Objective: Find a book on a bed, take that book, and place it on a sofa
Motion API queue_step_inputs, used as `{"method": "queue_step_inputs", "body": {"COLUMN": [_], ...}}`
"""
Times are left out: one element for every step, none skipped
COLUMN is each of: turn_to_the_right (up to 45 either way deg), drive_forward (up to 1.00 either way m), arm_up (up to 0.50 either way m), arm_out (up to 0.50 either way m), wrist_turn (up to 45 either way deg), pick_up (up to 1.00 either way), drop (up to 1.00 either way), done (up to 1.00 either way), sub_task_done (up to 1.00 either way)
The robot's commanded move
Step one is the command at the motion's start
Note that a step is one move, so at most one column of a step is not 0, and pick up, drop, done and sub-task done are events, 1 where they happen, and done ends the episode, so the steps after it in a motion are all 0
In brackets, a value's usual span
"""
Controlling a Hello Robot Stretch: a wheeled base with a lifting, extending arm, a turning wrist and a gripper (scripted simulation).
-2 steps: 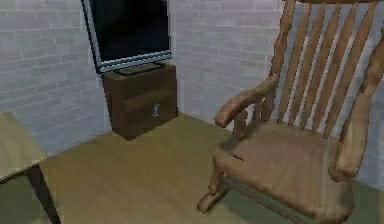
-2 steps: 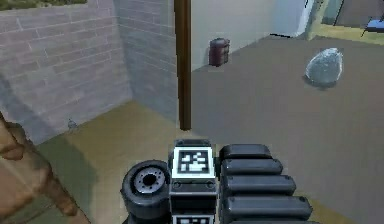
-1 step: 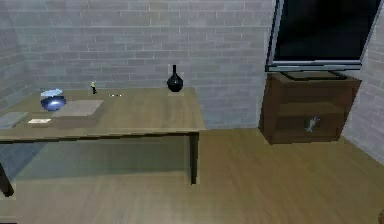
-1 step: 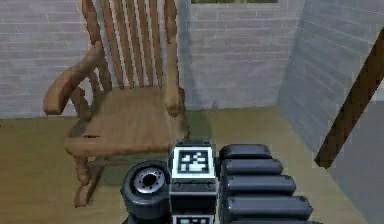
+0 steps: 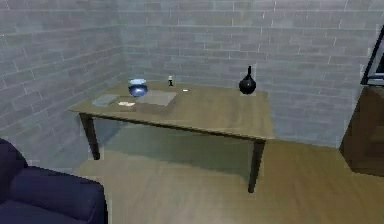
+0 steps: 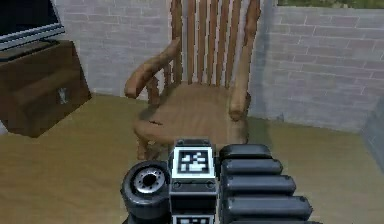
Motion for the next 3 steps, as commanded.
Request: {"method": "queue_step_inputs", "body": {"turn_to_the_right": [45.0,45.0,36.0], "drive_forward": [0.0,0.0,0.0], "arm_up": [0.0,0.0,0.0], "arm_out": [0.0,0.0,0.0], "wrist_turn": [0.0,0.0,0.0], "pick_up": [0.0,0.0,0.0], "drop": [0.0,0.0,0.0], "done": [0.0,0.0,0.0], "sub_task_done": [0.0,0.0,0.0]}}
